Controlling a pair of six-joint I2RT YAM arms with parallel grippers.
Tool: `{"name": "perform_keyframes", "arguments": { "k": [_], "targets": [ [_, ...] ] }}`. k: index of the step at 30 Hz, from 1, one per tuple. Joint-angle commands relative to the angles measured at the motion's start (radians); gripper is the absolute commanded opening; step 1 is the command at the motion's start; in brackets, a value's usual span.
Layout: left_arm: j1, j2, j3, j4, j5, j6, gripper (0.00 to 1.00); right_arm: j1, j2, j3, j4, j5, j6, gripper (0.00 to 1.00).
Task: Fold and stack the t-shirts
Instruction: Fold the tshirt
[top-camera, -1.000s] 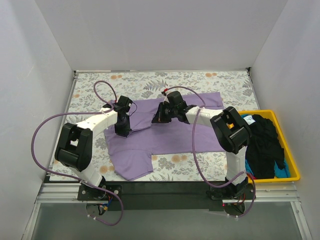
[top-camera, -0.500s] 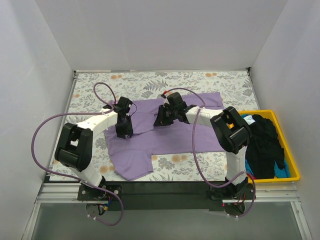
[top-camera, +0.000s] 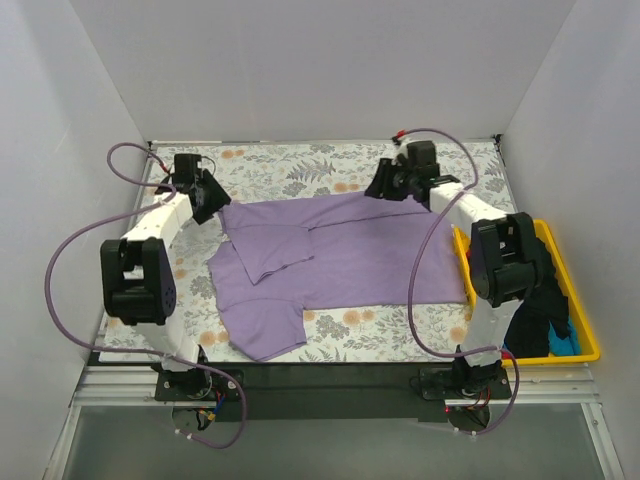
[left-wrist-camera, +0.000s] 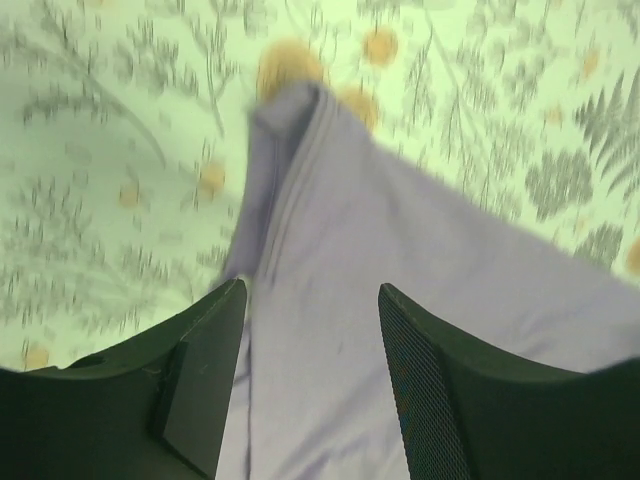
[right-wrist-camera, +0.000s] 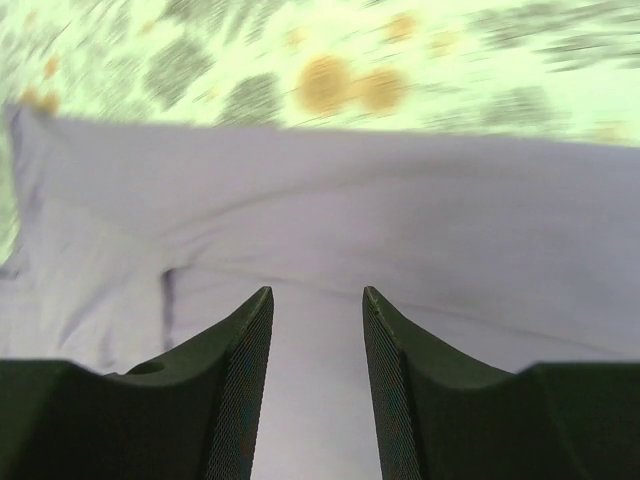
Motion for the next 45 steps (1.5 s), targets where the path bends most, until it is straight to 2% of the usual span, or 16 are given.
{"name": "perform_keyframes", "arguments": {
  "k": [1, 6, 10, 11, 14, 15, 20, 27, 34, 35, 39, 45],
  "targets": [
    [0.018, 0.128, 0.110, 0.115, 0.024, -0.012, 0.55, -0.133, 0.015, 0.025, -0.016, -0.005, -0.068, 0.48],
    [0.018, 0.316, 0.258, 0.118, 0.036, 0.020, 0.54, -0.269, 0.077, 0.048, 0.014, -0.038, -0.050, 0.48],
    [0.018, 0.393, 0.307, 0.116, 0.029, 0.038, 0.46, -0.363, 0.160, 0.082, 0.038, -0.062, -0.028, 0.48],
    [0.018, 0.402, 0.312, 0.115, 0.023, 0.040, 0.40, -0.373, 0.176, 0.091, 0.040, -0.068, -0.018, 0.47],
    [0.018, 0.435, 0.309, 0.104, -0.003, 0.047, 0.30, -0.399, 0.232, 0.137, 0.041, -0.077, -0.008, 0.47],
    [0.018, 0.444, 0.307, 0.099, -0.014, 0.049, 0.23, -0.405, 0.246, 0.151, 0.041, -0.072, -0.004, 0.47],
    [0.096, 0.487, 0.310, 0.059, -0.089, 0.035, 0.02, -0.439, 0.306, 0.177, 0.041, -0.060, 0.012, 0.47],
    [0.151, 0.551, 0.382, 0.038, -0.100, 0.058, 0.00, -0.448, 0.325, 0.214, 0.038, -0.095, 0.012, 0.47],
    [0.148, 0.498, 0.435, 0.029, -0.060, 0.115, 0.36, -0.439, 0.216, 0.185, 0.040, -0.083, 0.016, 0.47],
    [0.147, 0.484, 0.435, 0.026, -0.065, 0.120, 0.48, -0.435, 0.208, 0.173, 0.037, -0.082, 0.022, 0.47],
    [0.137, 0.401, 0.422, -0.003, -0.085, 0.121, 0.57, -0.404, 0.176, 0.134, 0.029, -0.072, 0.022, 0.46],
    [0.122, 0.243, 0.311, -0.045, -0.163, 0.063, 0.57, -0.333, 0.170, 0.117, 0.035, -0.089, 0.029, 0.42]
  ]
}}
